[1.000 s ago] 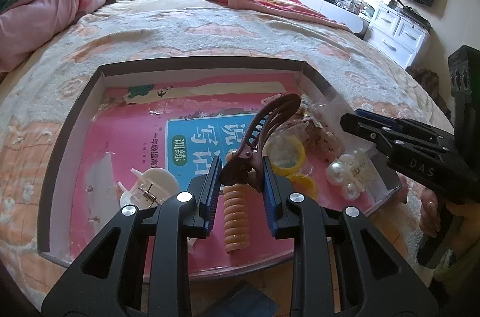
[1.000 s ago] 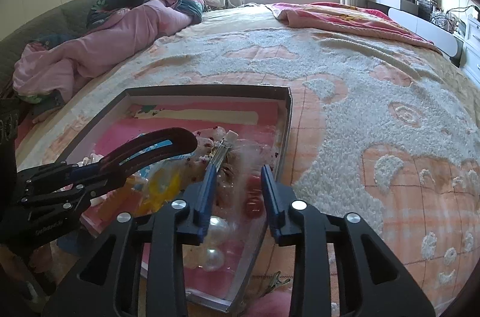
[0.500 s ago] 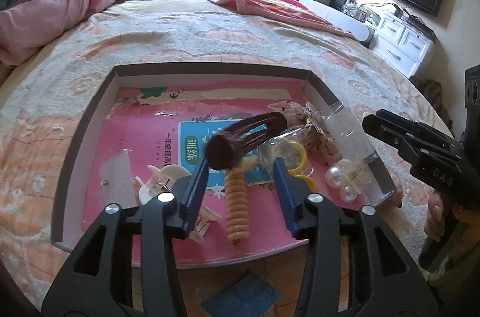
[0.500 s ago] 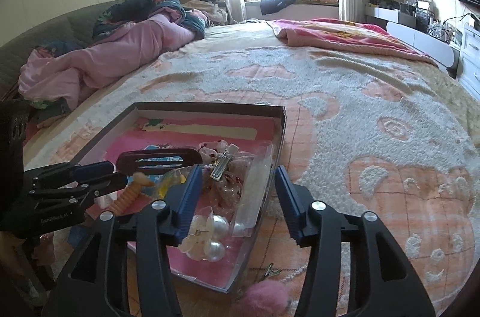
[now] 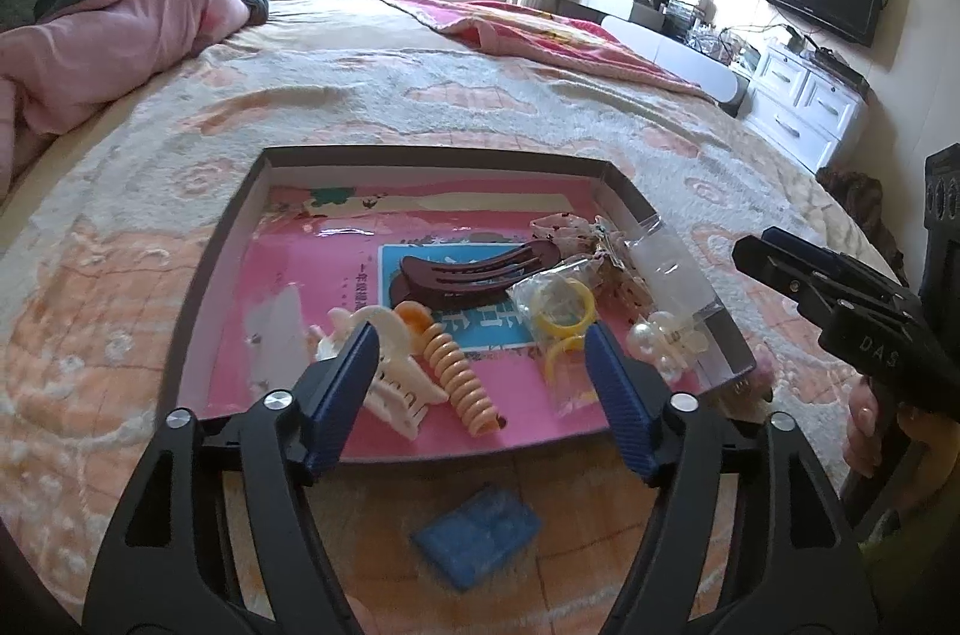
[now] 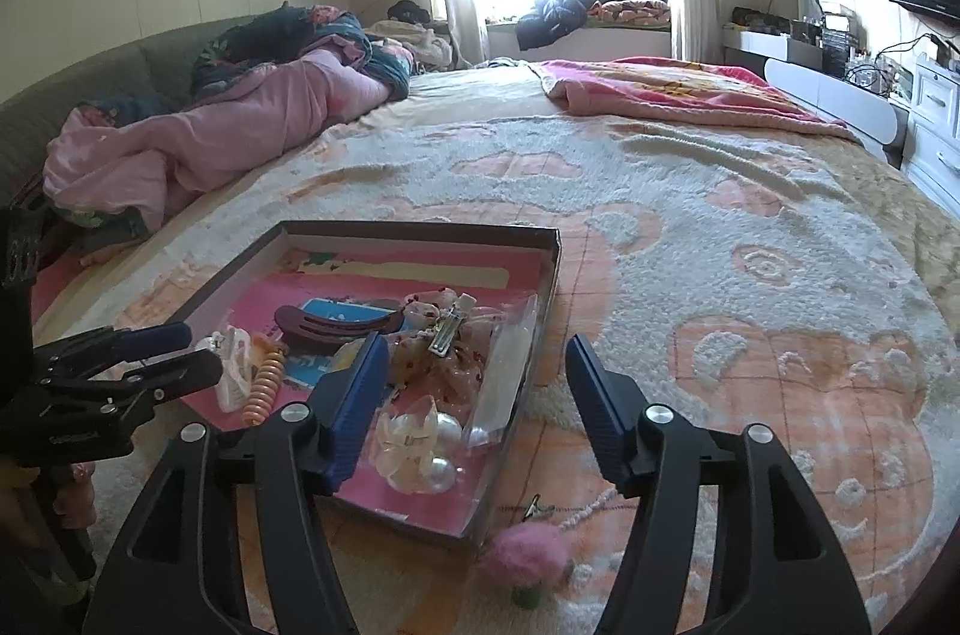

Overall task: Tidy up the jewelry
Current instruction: 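Withdraw both tools from the tray toward the blue box and pink pompom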

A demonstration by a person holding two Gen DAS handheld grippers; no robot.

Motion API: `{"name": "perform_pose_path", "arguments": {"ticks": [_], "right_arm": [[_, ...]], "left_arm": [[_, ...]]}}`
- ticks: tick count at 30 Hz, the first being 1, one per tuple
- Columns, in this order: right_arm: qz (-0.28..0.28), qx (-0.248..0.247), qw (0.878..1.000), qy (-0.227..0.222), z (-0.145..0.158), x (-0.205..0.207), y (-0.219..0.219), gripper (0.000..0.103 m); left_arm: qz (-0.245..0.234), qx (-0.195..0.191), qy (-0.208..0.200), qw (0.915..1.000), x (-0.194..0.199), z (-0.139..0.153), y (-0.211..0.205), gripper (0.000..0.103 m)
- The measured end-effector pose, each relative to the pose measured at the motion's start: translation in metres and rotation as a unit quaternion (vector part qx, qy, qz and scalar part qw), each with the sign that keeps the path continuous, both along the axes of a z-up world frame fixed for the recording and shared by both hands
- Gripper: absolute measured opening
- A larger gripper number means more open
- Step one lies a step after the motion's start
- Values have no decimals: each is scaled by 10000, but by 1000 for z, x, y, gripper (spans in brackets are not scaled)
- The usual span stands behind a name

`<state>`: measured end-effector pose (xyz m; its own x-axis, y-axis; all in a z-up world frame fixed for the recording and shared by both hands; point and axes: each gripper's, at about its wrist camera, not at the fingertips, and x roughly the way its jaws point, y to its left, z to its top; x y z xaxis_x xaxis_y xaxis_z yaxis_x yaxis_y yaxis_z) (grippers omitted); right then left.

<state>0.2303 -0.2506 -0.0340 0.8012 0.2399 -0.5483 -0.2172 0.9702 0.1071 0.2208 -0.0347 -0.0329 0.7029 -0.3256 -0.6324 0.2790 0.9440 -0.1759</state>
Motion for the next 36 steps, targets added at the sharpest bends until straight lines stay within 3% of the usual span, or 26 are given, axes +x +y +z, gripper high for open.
{"name": "perform_pose_path", "arguments": {"ticks": [10, 22, 36], "right_arm": [[-29, 132, 9997, -182, 12, -23, -2, 75], [-103, 174, 9995, -239, 16, -45, -11, 78], [-62, -5, 10000, -25, 1, -69, -12, 78]], "left_arm": [[91, 5, -191, 9998, -23, 14, 8, 87], [229, 73, -153, 9996, -43, 10, 17, 87], [181, 222, 11, 9996, -63, -3, 14, 87]]}}
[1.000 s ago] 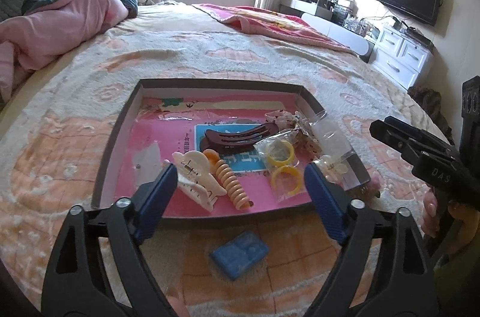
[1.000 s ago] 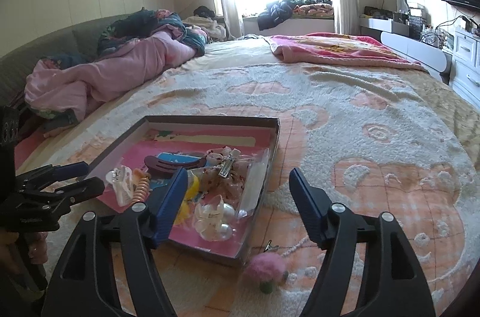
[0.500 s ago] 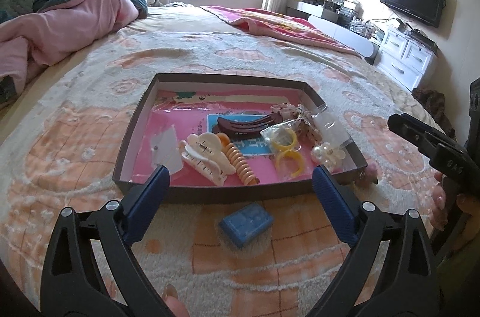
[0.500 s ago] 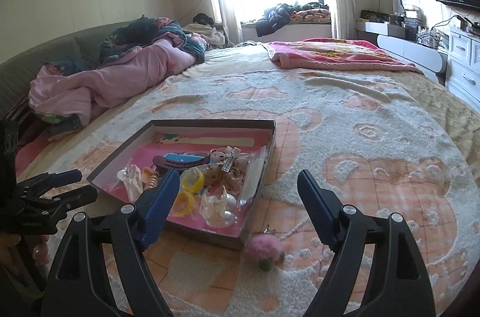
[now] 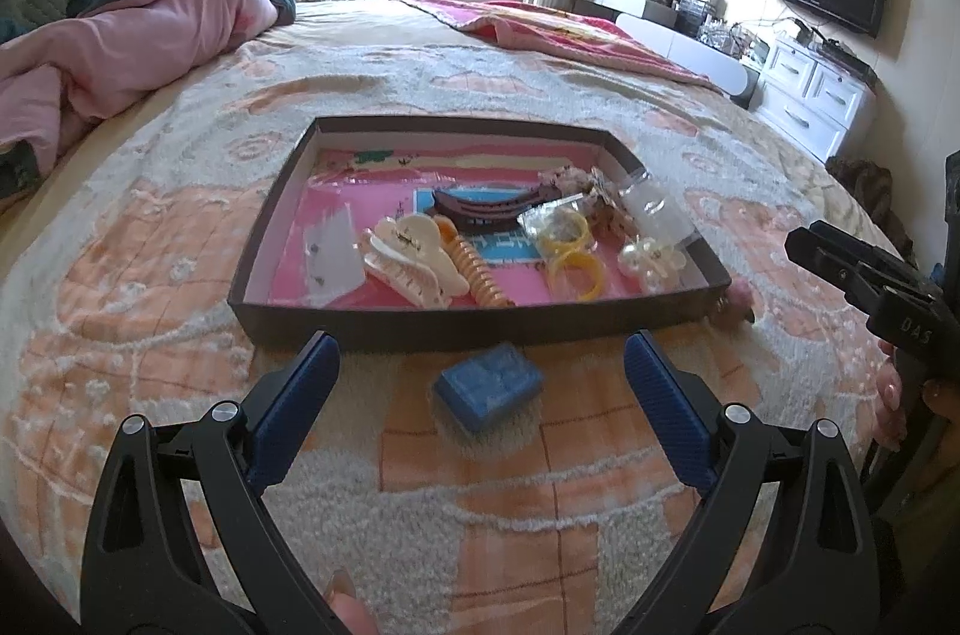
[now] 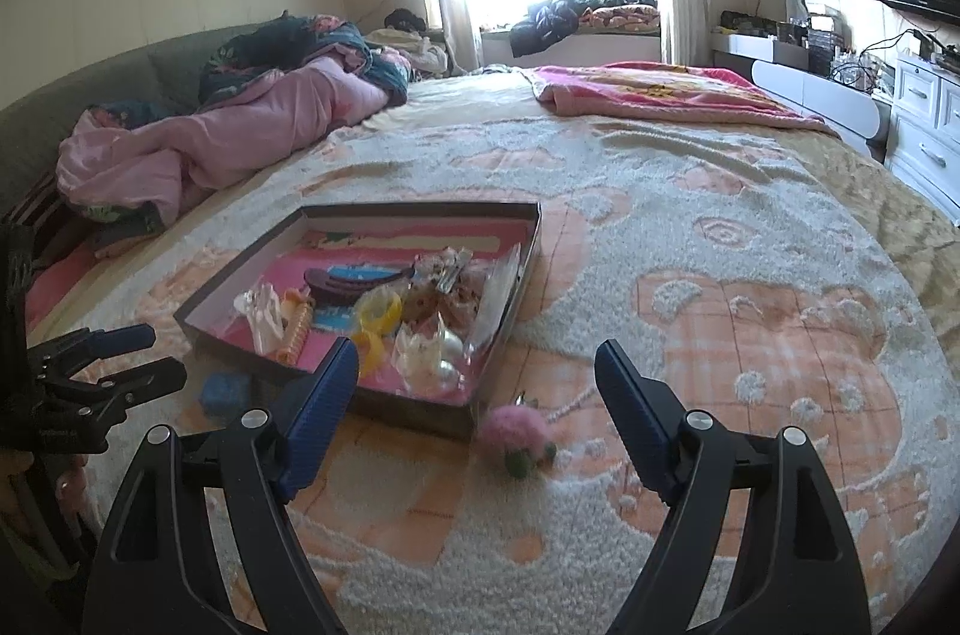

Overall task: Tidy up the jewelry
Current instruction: 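Withdraw both tools from the tray toward the blue box and pink pompom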

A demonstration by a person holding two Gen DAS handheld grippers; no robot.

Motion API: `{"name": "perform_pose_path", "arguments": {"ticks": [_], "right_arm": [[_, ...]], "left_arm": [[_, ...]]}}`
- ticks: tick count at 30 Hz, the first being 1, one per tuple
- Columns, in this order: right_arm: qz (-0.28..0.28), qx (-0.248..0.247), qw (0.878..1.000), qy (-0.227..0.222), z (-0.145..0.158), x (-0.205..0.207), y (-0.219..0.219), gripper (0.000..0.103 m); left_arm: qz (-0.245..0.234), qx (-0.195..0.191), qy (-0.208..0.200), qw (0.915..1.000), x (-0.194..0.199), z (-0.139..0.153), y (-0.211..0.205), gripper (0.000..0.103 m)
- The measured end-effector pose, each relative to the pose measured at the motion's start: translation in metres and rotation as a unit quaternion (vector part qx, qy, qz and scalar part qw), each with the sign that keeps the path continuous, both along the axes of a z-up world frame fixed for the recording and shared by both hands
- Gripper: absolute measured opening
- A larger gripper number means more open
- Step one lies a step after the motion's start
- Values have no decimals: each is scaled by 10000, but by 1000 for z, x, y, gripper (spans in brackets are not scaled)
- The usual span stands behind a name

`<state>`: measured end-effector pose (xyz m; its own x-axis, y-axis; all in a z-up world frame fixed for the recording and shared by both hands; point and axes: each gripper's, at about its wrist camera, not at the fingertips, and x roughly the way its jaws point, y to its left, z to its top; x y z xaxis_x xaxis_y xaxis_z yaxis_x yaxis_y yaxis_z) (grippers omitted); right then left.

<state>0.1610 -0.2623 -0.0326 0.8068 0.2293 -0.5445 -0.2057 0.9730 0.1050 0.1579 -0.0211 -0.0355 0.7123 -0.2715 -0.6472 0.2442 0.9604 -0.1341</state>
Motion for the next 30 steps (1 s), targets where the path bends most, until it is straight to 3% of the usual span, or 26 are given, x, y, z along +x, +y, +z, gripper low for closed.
{"name": "perform_pose_path", "arguments": {"ticks": [20, 30], "right_arm": [[6, -238, 9989, 414, -35, 0, 7, 78], [-33, -459, 9962, 746, -59, 26, 0, 52]], "left_arm": [[-83, 270, 264, 9993, 0, -36, -19, 87], [29, 207, 307, 9993, 10, -45, -17, 87]]}}
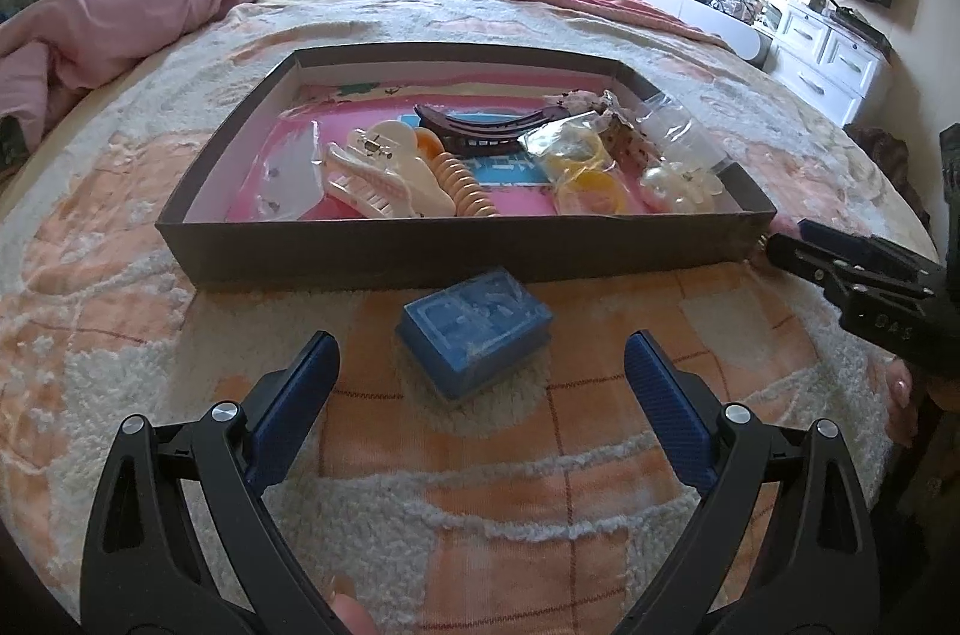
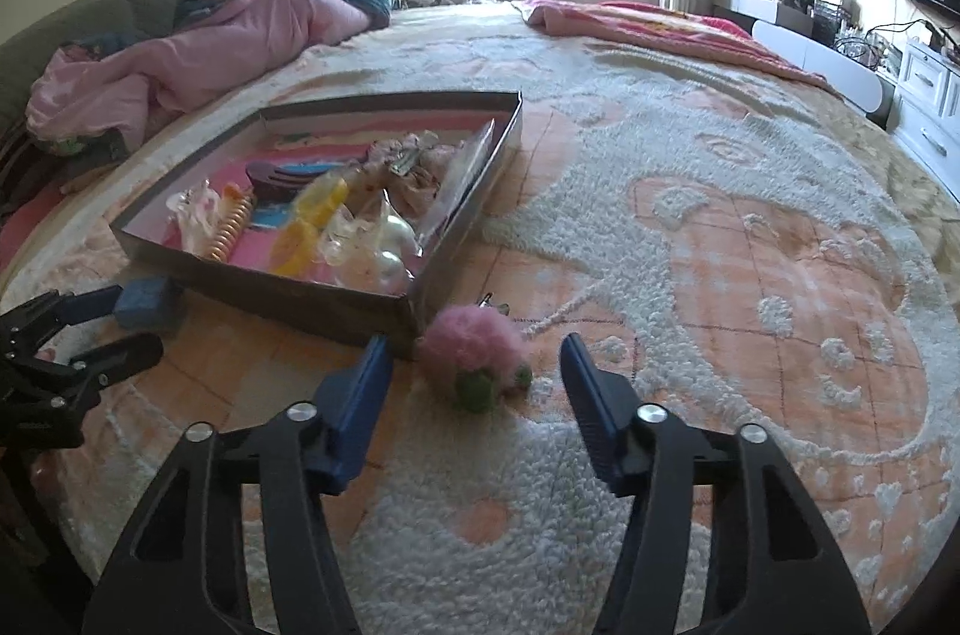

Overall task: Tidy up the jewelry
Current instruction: 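Withdraw both tools from the tray toward the blue box and pink pompom, then grasp the blue plastic box with the left tool while the right tool grasps the pink pompom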

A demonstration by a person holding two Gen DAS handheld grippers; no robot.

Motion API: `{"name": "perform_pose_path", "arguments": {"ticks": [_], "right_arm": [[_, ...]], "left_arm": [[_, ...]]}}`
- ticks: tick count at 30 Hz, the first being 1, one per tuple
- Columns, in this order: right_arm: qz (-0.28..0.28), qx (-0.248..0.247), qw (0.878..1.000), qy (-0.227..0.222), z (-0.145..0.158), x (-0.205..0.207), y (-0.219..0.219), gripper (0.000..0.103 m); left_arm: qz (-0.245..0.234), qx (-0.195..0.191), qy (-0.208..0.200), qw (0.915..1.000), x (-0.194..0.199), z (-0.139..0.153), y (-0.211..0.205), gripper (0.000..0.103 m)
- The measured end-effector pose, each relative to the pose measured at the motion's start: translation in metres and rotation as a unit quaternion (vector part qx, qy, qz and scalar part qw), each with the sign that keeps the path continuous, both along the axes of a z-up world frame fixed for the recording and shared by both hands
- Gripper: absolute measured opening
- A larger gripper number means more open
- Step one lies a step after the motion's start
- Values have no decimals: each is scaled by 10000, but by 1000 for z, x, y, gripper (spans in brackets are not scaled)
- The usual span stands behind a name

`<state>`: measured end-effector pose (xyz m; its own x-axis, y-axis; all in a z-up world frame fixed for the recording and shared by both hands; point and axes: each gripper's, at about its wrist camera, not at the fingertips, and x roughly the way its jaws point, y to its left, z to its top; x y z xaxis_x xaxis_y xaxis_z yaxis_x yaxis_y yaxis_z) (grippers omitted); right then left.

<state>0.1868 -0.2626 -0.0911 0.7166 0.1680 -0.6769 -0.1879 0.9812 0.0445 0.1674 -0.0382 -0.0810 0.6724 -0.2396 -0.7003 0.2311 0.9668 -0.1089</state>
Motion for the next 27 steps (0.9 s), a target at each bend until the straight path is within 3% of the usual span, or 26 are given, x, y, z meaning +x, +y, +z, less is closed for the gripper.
{"name": "perform_pose_path", "arguments": {"ticks": [6, 9, 10, 12, 27], "right_arm": [[148, 76, 9997, 150, -6, 6, 0, 40], [247, 102, 9996, 113, -3, 3, 3, 36], [289, 110, 9995, 103, -3, 1, 4, 30], [341, 105, 9993, 97, -2, -2, 5, 30], [447, 252, 9987, 70, 12, -34, 9, 30]], "left_arm": [[37, -79, -40, 10000, 4, 1, -1, 87], [29, -116, -3, 9999, 6, 0, -2, 69], [28, -110, 15, 9999, 7, -1, -2, 61], [24, -42, 46, 10000, 7, -2, -3, 45], [-279, -75, -136, 9995, -13, 17, -5, 45]]}}
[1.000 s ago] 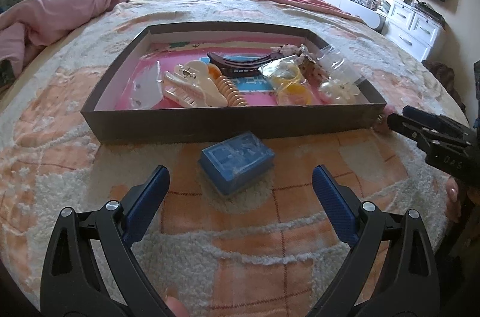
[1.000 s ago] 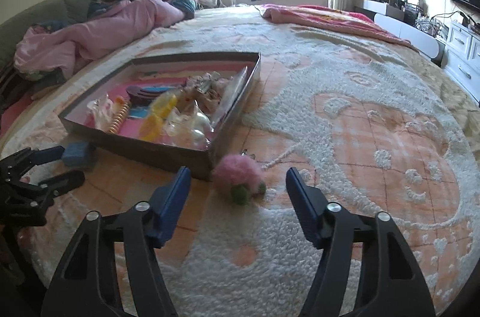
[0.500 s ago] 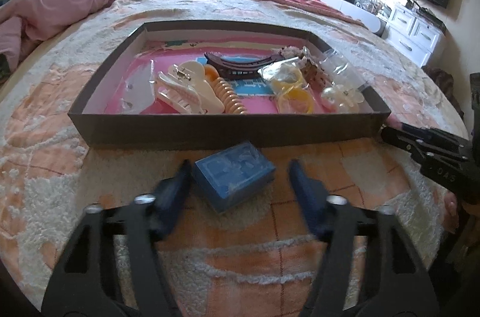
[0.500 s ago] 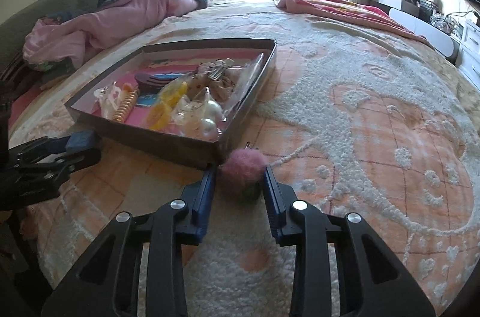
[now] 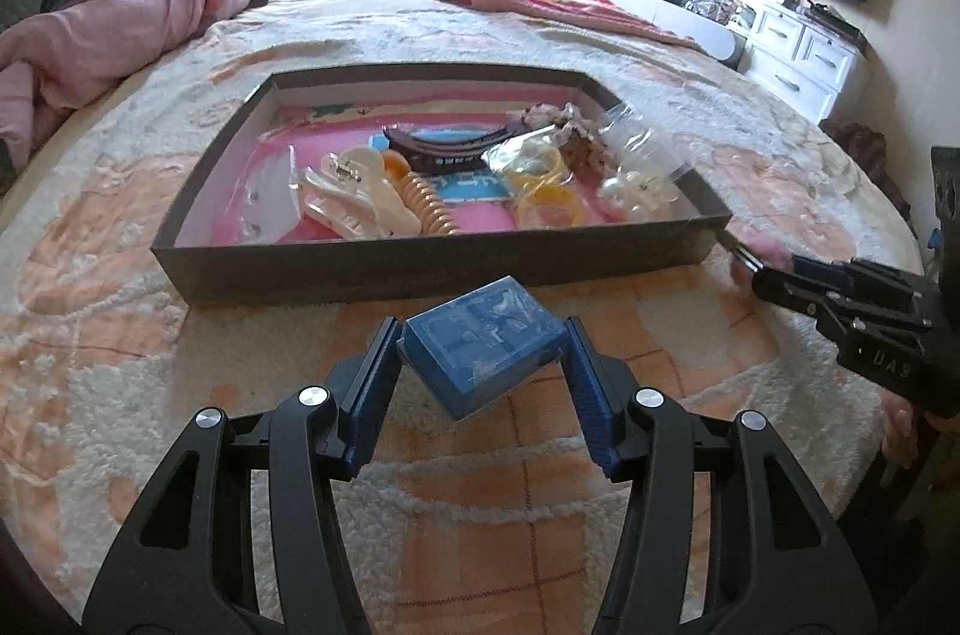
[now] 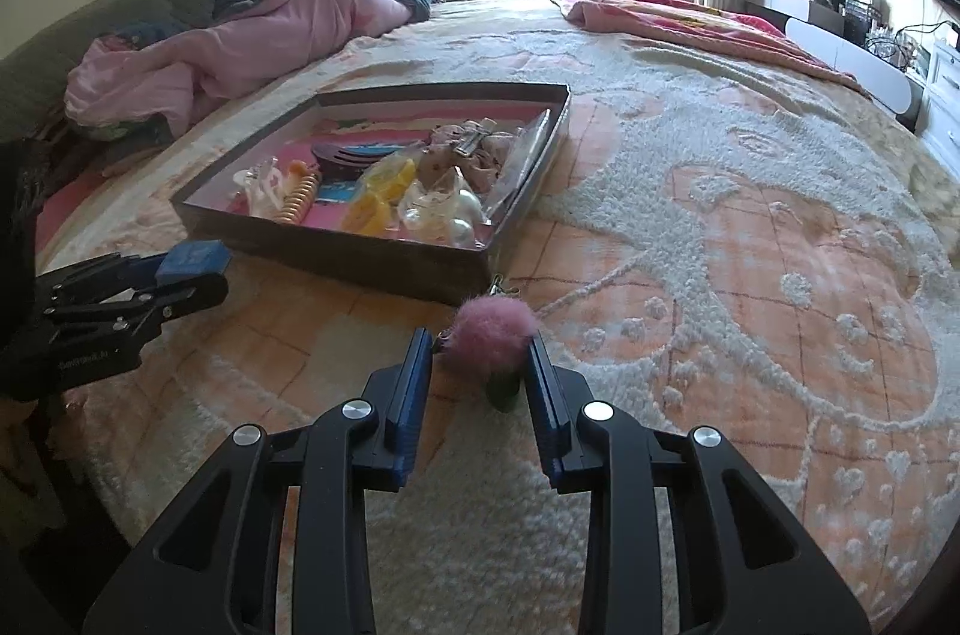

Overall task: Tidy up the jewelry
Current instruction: 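Grasp the blue plastic box with the left tool while the right tool grasps the pink pompom, then lower the blue box and pink pompom into the tray and open both tools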

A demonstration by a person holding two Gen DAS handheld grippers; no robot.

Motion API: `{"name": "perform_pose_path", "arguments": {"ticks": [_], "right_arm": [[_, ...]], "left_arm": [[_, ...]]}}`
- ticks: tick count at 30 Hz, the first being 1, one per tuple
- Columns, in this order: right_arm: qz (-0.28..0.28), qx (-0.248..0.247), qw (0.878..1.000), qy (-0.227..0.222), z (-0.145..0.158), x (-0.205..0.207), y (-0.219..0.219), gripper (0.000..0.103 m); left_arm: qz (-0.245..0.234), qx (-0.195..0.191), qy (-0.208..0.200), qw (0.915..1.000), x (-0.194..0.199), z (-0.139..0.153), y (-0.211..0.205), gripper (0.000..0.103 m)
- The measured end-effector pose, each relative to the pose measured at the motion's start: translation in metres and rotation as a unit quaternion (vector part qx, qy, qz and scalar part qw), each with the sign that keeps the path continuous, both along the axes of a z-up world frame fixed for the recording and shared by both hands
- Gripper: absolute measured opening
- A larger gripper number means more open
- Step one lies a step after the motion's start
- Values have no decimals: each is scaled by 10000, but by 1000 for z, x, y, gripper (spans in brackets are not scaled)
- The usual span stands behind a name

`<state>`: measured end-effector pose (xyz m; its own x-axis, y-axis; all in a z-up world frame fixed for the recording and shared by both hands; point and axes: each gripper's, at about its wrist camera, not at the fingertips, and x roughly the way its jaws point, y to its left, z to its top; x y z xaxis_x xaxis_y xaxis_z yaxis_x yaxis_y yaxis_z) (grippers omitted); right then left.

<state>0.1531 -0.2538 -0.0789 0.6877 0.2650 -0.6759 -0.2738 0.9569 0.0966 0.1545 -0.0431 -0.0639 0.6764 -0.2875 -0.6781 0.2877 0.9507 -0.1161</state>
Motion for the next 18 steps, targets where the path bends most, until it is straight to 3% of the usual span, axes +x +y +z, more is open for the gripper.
{"name": "perform_pose_path", "arguments": {"ticks": [7, 18], "right_arm": [[294, 138, 9994, -152, 15, -21, 10, 30], [581, 176, 9978, -249, 26, -17, 36, 30]], "left_arm": [[52, -135, -188, 9997, -3, 16, 5, 45], [265, -234, -332, 9988, 1, 25, 20, 45]]}}
